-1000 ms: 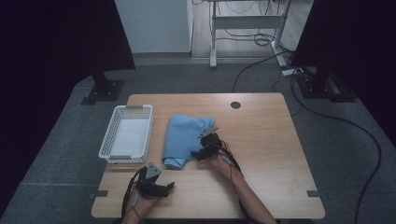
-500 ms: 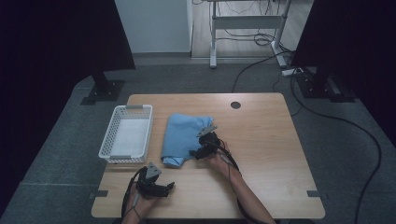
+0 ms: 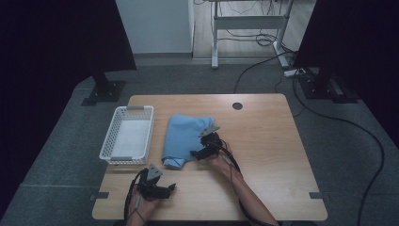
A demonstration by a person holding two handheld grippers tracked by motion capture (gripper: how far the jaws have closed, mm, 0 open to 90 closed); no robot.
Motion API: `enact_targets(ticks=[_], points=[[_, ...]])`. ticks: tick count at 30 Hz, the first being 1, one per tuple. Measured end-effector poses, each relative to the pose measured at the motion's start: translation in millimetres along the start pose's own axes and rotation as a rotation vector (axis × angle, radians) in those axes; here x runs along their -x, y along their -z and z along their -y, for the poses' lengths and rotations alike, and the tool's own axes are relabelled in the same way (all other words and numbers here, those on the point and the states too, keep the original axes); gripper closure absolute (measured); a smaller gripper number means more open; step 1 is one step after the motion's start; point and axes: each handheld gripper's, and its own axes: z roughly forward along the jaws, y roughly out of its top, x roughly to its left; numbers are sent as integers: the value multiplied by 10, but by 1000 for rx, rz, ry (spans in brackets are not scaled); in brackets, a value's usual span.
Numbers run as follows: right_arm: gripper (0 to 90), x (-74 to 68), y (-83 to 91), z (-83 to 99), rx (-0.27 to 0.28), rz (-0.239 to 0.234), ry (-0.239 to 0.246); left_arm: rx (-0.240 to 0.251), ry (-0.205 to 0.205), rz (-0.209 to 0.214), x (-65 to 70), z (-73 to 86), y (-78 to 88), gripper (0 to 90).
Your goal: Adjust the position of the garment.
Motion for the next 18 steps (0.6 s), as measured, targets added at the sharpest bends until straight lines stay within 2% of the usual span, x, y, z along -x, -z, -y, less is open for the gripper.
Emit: enact_targets(ticks=[4, 8, 18], points=[[80, -6, 121, -37, 5, 0, 11, 6, 17, -16, -4, -5, -2, 115], [80, -6, 259, -46, 17, -8, 14, 6, 16, -17, -3, -5, -3, 118], [80, -34, 562, 47, 12, -13, 32, 1, 23, -24, -2, -3, -3, 96]])
